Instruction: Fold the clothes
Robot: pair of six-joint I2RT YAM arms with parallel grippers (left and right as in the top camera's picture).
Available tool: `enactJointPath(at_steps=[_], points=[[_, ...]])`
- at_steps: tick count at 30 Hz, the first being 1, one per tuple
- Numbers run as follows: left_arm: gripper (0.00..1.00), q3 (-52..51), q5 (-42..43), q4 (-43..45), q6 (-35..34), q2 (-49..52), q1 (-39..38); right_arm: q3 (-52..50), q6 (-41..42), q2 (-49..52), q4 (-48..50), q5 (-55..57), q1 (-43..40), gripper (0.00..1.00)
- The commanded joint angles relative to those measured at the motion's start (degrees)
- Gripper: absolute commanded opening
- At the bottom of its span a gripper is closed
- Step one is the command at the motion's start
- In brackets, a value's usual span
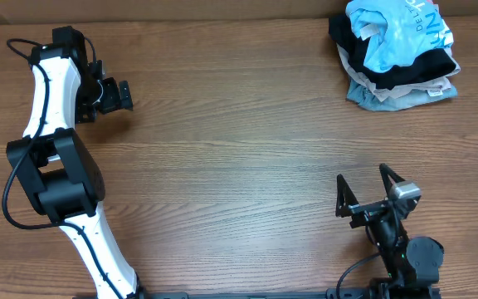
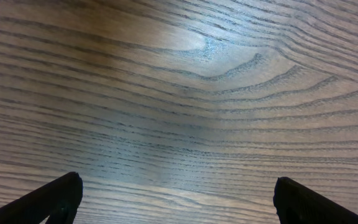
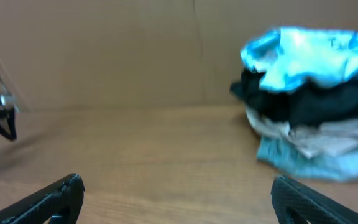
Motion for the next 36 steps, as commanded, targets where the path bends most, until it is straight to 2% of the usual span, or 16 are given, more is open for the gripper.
enactJointPath(at_steps=[1, 23, 30, 36], points=[[1.0, -0.11, 0.39, -0.02, 0.68, 0.61, -0.48, -1.31, 0.26, -0.79, 0.61, -0.17, -0.13, 1.0], [1.0, -0.09, 0.35, 0.0, 0.68, -0.35, -0.48, -1.31, 0.26, -0.74, 0.5, -0.11, -0.13, 1.0], [1.0, -0.09, 0.37, 0.0, 0.68, -14.05, -4.5, -1.31, 0.26, -0.74, 0.5, -0.11, -0.13, 1.0], [1.0, -0.09, 0.37, -0.04, 0.68, -30.47, -13.75, -1.31, 0.26, -0.74, 0.5, -0.11, -0.13, 1.0]])
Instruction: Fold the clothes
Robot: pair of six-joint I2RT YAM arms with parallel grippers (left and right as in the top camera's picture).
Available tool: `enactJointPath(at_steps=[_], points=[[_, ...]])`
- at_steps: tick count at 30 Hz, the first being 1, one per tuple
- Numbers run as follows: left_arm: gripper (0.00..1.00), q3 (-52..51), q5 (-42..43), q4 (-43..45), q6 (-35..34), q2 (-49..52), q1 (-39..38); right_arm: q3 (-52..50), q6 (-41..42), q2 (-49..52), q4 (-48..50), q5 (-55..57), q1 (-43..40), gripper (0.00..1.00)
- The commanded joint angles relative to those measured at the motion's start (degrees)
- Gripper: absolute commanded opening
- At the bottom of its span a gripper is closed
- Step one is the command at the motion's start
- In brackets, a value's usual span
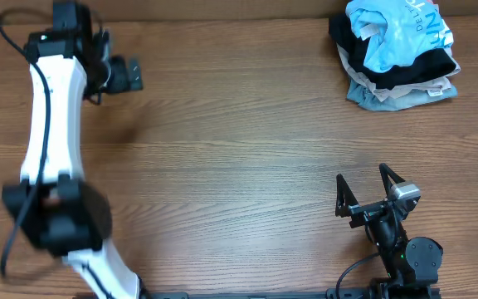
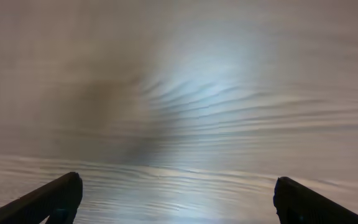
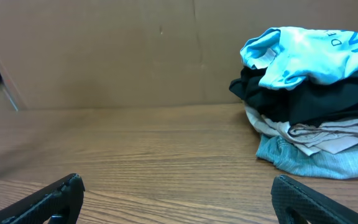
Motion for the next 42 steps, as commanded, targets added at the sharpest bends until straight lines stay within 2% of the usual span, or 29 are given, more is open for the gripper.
enactJointPath(at_steps=[1, 5, 8, 12, 16, 20, 26, 32, 36, 39, 42], points=[[1.0, 0.83, 0.44, -0.31, 0.68, -11.63, -6.05, -0.61, 0.26, -0.57, 0.37, -0.09, -0.13, 1.0], [1.0, 0.83, -3.43, -2.1, 2.01, -21.42, -12.57, -0.61, 0.26, -0.57, 0.37, -0.09, -0.13, 1.0], [1.0, 0.83, -4.17, -3.15, 2.14, -27.98, -14.53, -0.61, 0.26, -0.57, 0.37, -0.09, -0.13, 1.0], [1.0, 0.24, -0.22, -3.78, 1.73, -37.35, -13.03, -0.61, 0.26, -0.57, 0.37, -0.09, -0.13, 1.0], [1.0, -6.45, 1.51, 2.08, 2.16, -48.98, -9.77, -0.61, 0.26, -0.57, 0.37, -0.09, -0.13, 1.0], [1.0, -21.68, 1.53, 13.2, 3.54, -61.57, -5.31, -0.61, 0.26, -0.57, 0.37, -0.09, -0.13, 1.0], [1.0, -51.56, 1.77, 33.83, 3.91, -79.97, -2.4, -0.61, 0.26, -0.57, 0.37, -0.09, -0.13, 1.0], [1.0, -79.73, 2.16, 57.18, 3.89, -93.24, -2.6, -0.61, 0.26, -0.57, 0.37, -0.09, -0.13, 1.0], [1.0, -93.57, 2.21, 70.34, 3.87, -99.45, -2.6, -0.61, 0.26, -0.57, 0.37, -0.09, -0.13, 1.0], [1.0, -99.97, 2.16, 75.01, 3.67, -103.32, -2.62, -0.61, 0.26, -0.57, 0.37, -0.09, -0.13, 1.0], [1.0, -104.04, 2.1, 75.54, 3.72, -106.77, -2.62, -0.61, 0.26, -0.57, 0.37, -0.09, -0.13, 1.0]])
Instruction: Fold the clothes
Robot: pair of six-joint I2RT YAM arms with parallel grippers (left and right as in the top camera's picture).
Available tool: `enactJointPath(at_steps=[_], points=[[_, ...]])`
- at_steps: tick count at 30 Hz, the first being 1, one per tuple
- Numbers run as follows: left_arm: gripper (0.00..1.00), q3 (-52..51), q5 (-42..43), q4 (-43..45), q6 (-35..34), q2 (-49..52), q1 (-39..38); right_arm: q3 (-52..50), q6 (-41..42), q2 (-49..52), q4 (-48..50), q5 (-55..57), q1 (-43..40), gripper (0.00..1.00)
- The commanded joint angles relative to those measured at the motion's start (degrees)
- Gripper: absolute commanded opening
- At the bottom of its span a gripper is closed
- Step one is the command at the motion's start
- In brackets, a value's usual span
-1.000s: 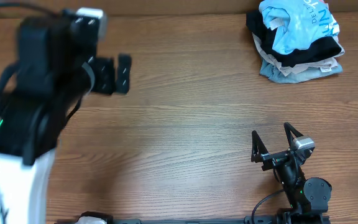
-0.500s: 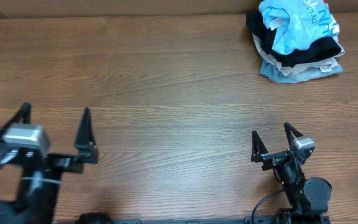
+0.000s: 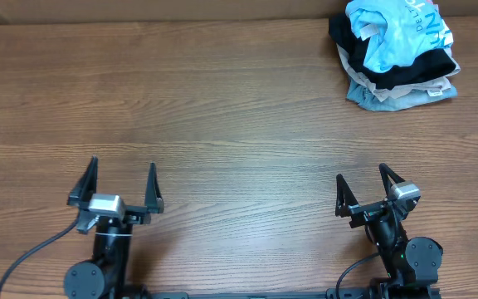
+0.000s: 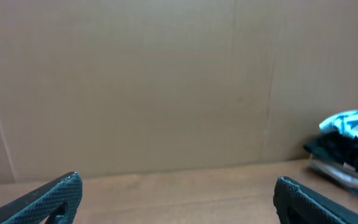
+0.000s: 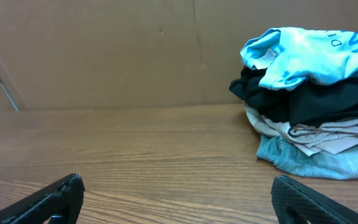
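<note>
A pile of clothes (image 3: pixel 395 54) lies at the table's far right corner: a light blue printed shirt on top, black, beige and teal pieces under it. The right wrist view shows the pile (image 5: pixel 309 93) ahead to the right; the left wrist view catches its edge (image 4: pixel 348 148) at far right. My left gripper (image 3: pixel 116 183) stands open at the near left edge, folded back, nothing between its fingers. My right gripper (image 3: pixel 368 188) stands open at the near right edge, also empty. Both are far from the pile.
The brown wooden table (image 3: pixel 222 116) stretches between the grippers and the pile. A cardboard wall (image 5: pixel 104 50) stands along the far edge behind the table.
My left arm was stretched out to the far left corner with its gripper over the table; now it is folded back at the near left edge, gripper open and facing the far wall. Right arm unchanged.
My left arm reached over the left side of the table, gripper open and looking down at bare wood. Then it stood nearer the far left corner. Now it rests folded at the near edge. The right arm and the pile of clothes stayed put throughout.
</note>
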Motion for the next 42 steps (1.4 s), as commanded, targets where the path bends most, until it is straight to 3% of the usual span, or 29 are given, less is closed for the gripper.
enactJointPath(at_steps=[1, 8, 15, 42], points=[[1.0, -3.89, 0.28, 1.03, 0.68, -4.09, 0.17, -0.61, 0.28, -0.57, 0.37, -0.09, -0.13, 1.0], [1.0, -10.1, 0.17, 1.01, 0.7, -4.39, 0.09, -0.61, 0.28, -0.57, 0.37, -0.09, -0.13, 1.0], [1.0, -10.14, -0.39, -10.78, 0.59, -4.37, -0.24, -0.61, 0.28, -0.57, 0.37, -0.09, -0.13, 1.0], [1.0, -10.16, -0.13, -10.32, 0.68, -4.31, -0.24, -0.61, 0.28, -0.57, 0.37, -0.09, -0.13, 1.0]])
